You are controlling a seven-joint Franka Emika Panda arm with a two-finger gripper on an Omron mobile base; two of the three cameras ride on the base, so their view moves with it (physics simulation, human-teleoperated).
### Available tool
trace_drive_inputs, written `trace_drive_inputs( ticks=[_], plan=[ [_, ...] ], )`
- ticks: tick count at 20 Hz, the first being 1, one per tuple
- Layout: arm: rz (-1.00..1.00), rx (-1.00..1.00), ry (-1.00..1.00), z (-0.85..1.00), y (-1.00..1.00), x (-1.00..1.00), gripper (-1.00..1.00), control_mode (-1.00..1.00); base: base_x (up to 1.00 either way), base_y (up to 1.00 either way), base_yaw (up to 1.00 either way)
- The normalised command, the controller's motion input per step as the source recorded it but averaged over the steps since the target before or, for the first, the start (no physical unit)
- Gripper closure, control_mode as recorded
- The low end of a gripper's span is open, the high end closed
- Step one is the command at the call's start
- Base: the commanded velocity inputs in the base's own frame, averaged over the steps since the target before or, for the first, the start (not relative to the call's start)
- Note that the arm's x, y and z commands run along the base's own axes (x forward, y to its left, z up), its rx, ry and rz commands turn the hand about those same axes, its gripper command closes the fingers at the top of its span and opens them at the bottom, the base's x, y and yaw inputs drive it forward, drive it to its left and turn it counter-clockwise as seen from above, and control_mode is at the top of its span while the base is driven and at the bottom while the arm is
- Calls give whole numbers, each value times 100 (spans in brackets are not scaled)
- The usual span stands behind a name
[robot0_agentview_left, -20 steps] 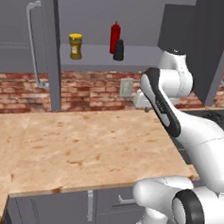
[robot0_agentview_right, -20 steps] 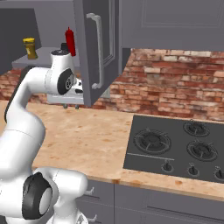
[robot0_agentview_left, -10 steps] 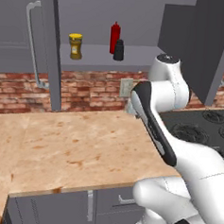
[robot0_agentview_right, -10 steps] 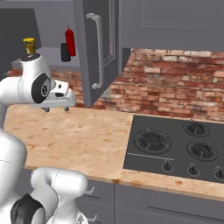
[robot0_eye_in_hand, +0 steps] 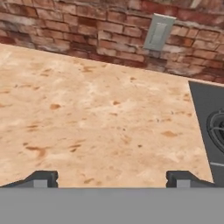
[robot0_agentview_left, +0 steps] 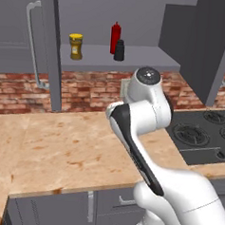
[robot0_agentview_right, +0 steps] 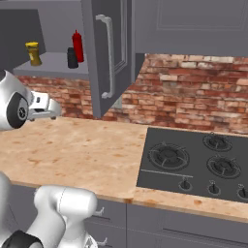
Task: Collect the turmeric, ketchup, and shaker from the cabinet and place them next to the stove.
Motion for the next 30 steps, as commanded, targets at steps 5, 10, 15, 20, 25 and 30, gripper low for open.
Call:
trace_drive_inputs(
  ticks=[5,10,15,20,25,30],
  plan=[
    [6,3,-5,65,43,37,-100,-100,0,0,0],
    [15,3,-4,44,18,48,-100,-100,0,0,0],
    [15,0,-14,21,2,36,-100,-100,0,0,0],
    [5,0,-19,24,4,18,-100,-100,0,0,0],
    [0,-3,-17,31,0,0,-100,-100,0,0,0],
    [0,-4,-13,26,0,0,-100,-100,0,0,0]
  ],
)
